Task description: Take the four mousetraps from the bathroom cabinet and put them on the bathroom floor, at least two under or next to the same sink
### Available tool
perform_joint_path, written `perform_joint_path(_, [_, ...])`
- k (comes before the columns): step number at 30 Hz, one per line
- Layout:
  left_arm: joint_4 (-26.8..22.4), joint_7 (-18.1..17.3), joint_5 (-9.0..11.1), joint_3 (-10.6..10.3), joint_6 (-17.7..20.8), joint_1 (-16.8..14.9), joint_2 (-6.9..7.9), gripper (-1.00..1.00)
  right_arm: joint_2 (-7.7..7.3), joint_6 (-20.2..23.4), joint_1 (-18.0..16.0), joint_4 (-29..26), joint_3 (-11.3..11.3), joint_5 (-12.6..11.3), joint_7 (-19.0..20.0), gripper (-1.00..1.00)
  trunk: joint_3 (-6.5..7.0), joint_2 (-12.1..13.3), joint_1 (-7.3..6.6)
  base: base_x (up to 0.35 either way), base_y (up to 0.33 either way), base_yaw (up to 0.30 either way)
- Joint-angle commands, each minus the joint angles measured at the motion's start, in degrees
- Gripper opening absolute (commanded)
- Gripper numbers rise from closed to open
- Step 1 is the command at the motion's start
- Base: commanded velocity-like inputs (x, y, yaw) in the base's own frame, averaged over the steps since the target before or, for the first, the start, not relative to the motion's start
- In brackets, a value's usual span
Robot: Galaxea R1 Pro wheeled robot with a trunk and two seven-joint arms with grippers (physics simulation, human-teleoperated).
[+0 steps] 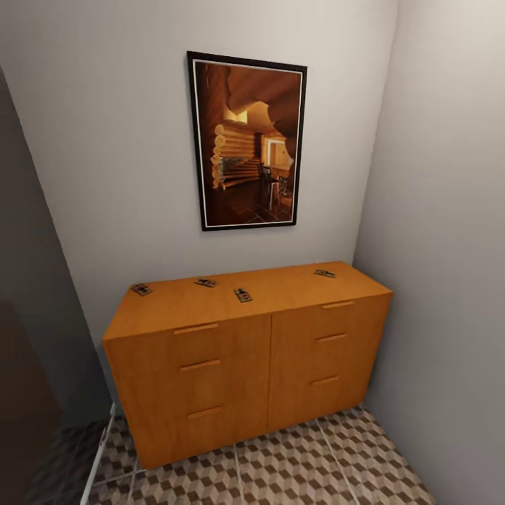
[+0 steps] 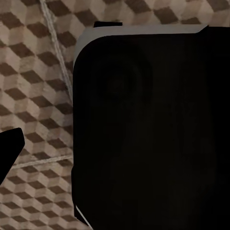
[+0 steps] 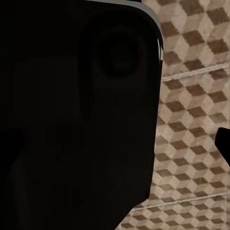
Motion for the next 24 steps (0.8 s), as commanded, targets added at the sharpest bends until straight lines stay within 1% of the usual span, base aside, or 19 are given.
perform_joint_path(1, [-0.01, 0.05, 0.23, 0.00, -0.12, -0.01, 0.00, 1.00, -0.01, -0.02, -0.02, 0.00, 0.06, 0.09, -0.07, 1.00, -0.05, -0.03, 0.01, 0.064, 0.000, 0.054])
perform_joint_path(6, [-0.01, 0.05, 0.23, 0.00, -0.11, -0.01, -0.02, 1.00, 0.04, -0.02, -0.02, 0.00, 0.06, 0.09, -0.07, 1.00, -0.05, -0.03, 0.01, 0.154, -0.034, 0.029])
perform_joint_path(18, [-0.01, 0.05, 0.23, 0.00, -0.13, -0.01, -0.08, 1.00, 0.05, -0.02, -0.02, 0.00, 0.06, 0.09, -0.07, 1.00, -0.05, -0.03, 0.01, 0.248, -0.101, 0.005])
perform_joint_path(24, [-0.01, 0.05, 0.23, 0.00, -0.16, -0.01, -0.07, 1.00, 0.02, -0.02, -0.02, 0.00, 0.06, 0.09, -0.07, 1.00, -0.05, -0.03, 0.01, 0.102, -0.051, 0.001])
